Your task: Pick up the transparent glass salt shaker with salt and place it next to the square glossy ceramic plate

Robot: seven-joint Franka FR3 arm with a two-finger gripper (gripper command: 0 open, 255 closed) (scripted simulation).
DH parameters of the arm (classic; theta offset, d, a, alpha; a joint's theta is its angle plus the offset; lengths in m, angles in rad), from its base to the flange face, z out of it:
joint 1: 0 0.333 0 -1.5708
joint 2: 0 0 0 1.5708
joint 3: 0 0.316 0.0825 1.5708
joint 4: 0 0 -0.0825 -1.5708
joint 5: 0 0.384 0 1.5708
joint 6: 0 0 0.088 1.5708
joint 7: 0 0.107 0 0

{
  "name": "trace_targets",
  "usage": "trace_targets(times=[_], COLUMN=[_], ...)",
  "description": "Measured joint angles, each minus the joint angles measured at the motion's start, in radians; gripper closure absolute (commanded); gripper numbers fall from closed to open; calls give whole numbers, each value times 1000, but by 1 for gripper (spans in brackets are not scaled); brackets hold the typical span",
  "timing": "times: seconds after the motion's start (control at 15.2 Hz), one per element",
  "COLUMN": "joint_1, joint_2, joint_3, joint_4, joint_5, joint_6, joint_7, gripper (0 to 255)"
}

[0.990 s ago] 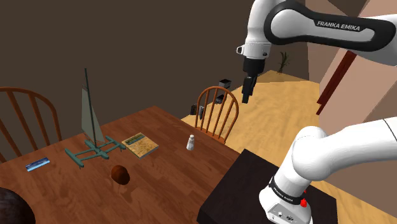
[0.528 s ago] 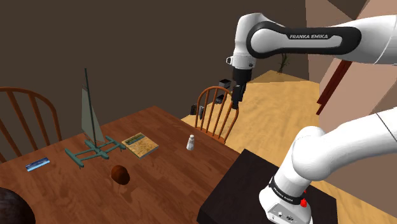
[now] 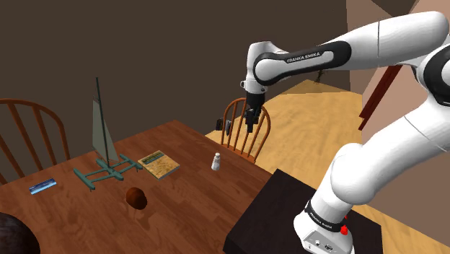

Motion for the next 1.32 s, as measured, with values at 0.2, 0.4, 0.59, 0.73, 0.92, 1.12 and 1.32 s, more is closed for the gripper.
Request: trace_targets(times=[0.2,0.4,0.59,0.73,0.92,1.12,1.32], joint_1=[2,2,0,-4,-9,-18,-32], joint_2=[110,223,348,424,546,660,790], joint_3=[-13,-26,-36,-42,-42,-39,-33], joint_4=[18,53,109,141,207,270,367], joint_5=[6,15,31,42,62,82,101], joint_6=[83,152,211,249,296,336,358], joint_7=[-22,-51,-82,-105,-133,-162,-191], gripper=[0,0,0,0,0,0,0])
